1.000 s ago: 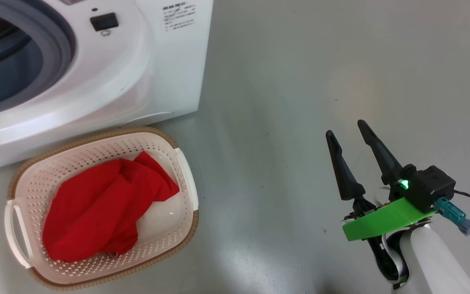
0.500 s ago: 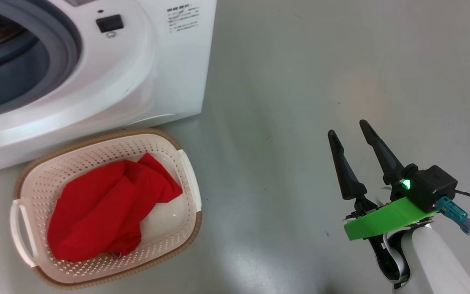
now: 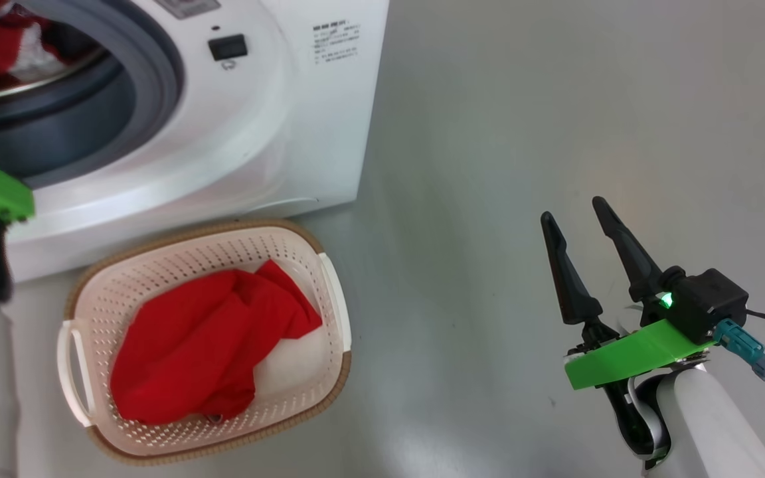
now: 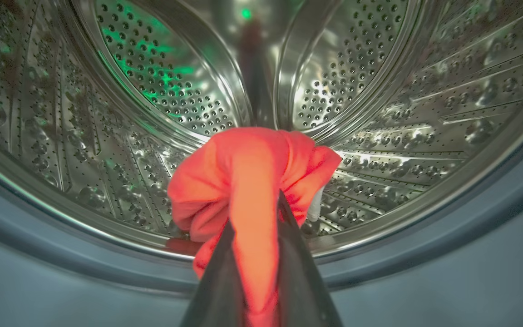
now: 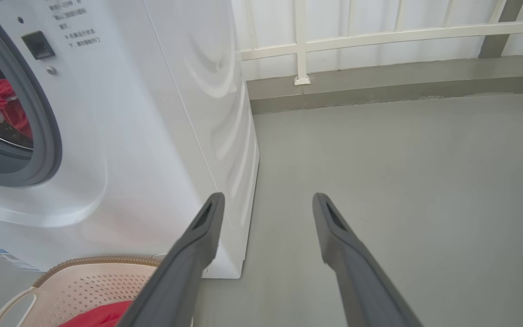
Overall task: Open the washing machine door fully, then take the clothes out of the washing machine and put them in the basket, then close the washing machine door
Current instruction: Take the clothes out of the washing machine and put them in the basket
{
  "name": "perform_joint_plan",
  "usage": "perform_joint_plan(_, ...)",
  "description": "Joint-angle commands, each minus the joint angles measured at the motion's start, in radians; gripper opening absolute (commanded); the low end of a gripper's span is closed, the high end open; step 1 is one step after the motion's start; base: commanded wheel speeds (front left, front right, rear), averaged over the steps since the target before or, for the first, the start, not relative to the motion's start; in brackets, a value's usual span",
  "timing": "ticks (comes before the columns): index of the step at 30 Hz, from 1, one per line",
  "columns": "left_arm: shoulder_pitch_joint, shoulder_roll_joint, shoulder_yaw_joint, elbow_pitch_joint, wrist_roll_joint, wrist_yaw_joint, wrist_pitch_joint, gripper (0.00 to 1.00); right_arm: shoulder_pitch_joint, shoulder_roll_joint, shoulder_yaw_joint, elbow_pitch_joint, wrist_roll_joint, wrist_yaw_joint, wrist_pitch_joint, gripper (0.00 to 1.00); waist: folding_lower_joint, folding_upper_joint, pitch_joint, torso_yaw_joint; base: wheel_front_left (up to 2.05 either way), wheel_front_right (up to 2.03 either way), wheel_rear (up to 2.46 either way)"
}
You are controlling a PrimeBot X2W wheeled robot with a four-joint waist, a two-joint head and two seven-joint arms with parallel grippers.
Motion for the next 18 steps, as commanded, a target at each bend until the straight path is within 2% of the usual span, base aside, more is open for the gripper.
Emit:
perform_joint_plan(1, 0.067, 0.035, 0.036, -0.082, -0.008, -0.005, -0.012, 0.0, 0.004, 0.001, 0.02, -0.014, -0.01, 0.006, -0.006, 1.0, 0.0, 0.0, -0.028, 0.011, 0.0, 0.0, 0.0)
perform_joint_plan(7, 0.234, -0.022, 0.084, -0.299, 0.016, -0.008, -0.012, 0.0, 0.019, 0.001, 0.015, -0.005, -0.018, 0.006, -0.006, 1.0, 0.0, 0.0, -0.091, 0.02, 0.0, 0.0, 0.0)
perform_joint_plan(16, 0.461, -0.123, 0.096, -0.539, 0.047, -0.014, -0.012, 0.0, 0.066, 0.001, 0.012, 0.019, -0.023, 0.006, -0.006, 1.0, 0.0, 0.0, -0.219, 0.045, 0.0, 0.0, 0.0)
perform_joint_plan(18, 0.48, -0.131, 0.096, -0.563, 0.049, -0.015, -0.012, 0.0, 0.072, 0.001, 0.012, 0.022, -0.024, 0.006, -0.006, 1.0, 0.0, 0.0, -0.231, 0.048, 0.0, 0.0, 0.0)
